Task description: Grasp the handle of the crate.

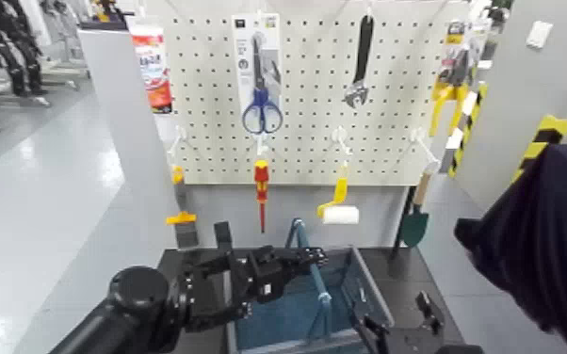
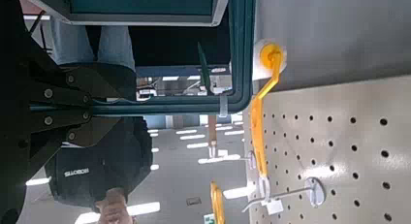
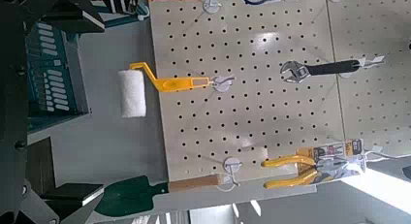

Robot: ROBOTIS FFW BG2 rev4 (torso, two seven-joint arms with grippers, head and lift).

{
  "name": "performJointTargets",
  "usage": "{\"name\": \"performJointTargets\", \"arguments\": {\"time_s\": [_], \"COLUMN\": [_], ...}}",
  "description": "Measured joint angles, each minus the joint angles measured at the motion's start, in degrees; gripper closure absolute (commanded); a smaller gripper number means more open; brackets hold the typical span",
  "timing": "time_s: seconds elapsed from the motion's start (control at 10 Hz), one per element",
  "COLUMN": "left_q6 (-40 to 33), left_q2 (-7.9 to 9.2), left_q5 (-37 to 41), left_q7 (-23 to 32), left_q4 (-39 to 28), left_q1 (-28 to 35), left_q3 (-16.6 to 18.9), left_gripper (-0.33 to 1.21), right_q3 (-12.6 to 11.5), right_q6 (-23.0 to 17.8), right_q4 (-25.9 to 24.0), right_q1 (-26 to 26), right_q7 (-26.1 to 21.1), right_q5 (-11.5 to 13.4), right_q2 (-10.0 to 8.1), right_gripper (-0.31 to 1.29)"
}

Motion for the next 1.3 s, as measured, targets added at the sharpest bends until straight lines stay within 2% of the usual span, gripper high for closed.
{"name": "performJointTargets", "arguments": {"time_s": [0.7, 1.3], "left_q6": [3.4, 4.6], "left_q2": [3.29, 4.18], "left_q5": [0.9, 6.0], "left_q7": [5.8, 11.3], "left_q4": [-13.9, -24.6], "left_q1": [7.7, 15.5], "left_q3": [4.4, 7.2], "left_gripper": [1.18, 1.18], "right_q3": [-0.5, -0.8], "right_q6": [0.1, 0.2], "right_q4": [-0.1, -0.2], "right_q1": [0.4, 0.6], "right_q7": [-0.2, -0.2], "right_q5": [0.4, 0.5], "right_q2": [0.09, 0.00], "right_gripper": [0.14, 0.14]}}
